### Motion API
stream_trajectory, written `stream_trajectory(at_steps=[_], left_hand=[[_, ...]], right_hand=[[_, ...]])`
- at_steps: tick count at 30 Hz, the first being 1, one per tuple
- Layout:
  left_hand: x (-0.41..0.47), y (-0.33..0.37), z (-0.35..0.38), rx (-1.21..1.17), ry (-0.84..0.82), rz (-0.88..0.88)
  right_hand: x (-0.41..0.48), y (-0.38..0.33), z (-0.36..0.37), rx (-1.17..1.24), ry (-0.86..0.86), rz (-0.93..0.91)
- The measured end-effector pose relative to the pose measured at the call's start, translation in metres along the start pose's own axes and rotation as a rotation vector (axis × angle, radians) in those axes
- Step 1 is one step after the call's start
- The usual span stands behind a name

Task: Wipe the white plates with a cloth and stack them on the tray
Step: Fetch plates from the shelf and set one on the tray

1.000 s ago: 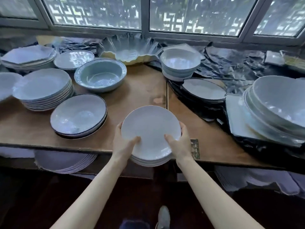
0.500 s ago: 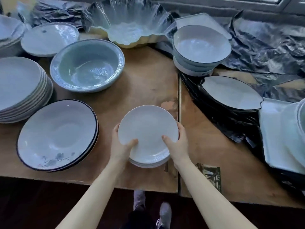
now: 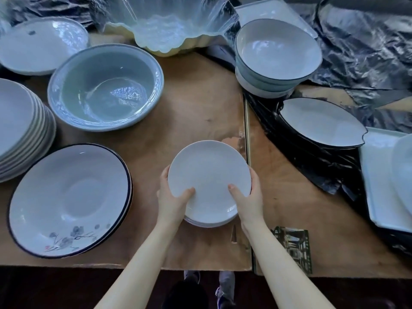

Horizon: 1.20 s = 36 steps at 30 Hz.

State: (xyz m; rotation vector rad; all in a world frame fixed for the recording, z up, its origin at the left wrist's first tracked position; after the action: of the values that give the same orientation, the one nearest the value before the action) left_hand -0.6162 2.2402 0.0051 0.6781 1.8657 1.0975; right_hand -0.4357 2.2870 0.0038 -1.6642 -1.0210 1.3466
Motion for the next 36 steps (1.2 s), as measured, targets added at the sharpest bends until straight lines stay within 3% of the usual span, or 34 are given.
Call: stream_trajectory(at_steps=[13,17,20,28,32,36], left_hand=[[-0.001,0.006,-0.013,0.106,-0.050,0.050],[-0.023,0.016,-0.027,0.081,-0.001,0.032],[-0.048,0.027,-0.044,0.107,0.099,0.081],[-0.180,0.016,-0.137,0.093,0.523,0.136],[-0.288,-0.028,-0.197,0.326,0.767,0.066],[-0.420,-0.083,-0.253,0.610,0.970,-0.159]], right_hand=[[-0.007,-0.006,-0.013,-0.215,-0.063,-0.036],[-0.007,-0.029,-0.025,-0.293,-0.062,-0.123],[-0.010,-0.054,-0.027,-0.380,-0.093,-0.294],[-0.082,-0.082,0.035,-0.578,-0.699,-0.616],[-0.180,-0.067,0.092,-0.763,-1.026,-0.924],[-0.323,-0.040,0.137,-0.879,-1.352,-1.319]])
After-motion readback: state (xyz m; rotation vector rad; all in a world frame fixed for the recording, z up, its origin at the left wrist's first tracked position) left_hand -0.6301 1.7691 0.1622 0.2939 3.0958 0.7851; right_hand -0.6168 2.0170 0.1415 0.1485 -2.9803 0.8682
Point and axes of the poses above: each hand's wrist, its own x-axis towards the middle knuckle, its own z-axis out of the palm, y = z × x, the point moved 1 cm from there along x, towards the middle knuckle, and after that the axes turned 3 degrees about z, right-handed, at the moved point
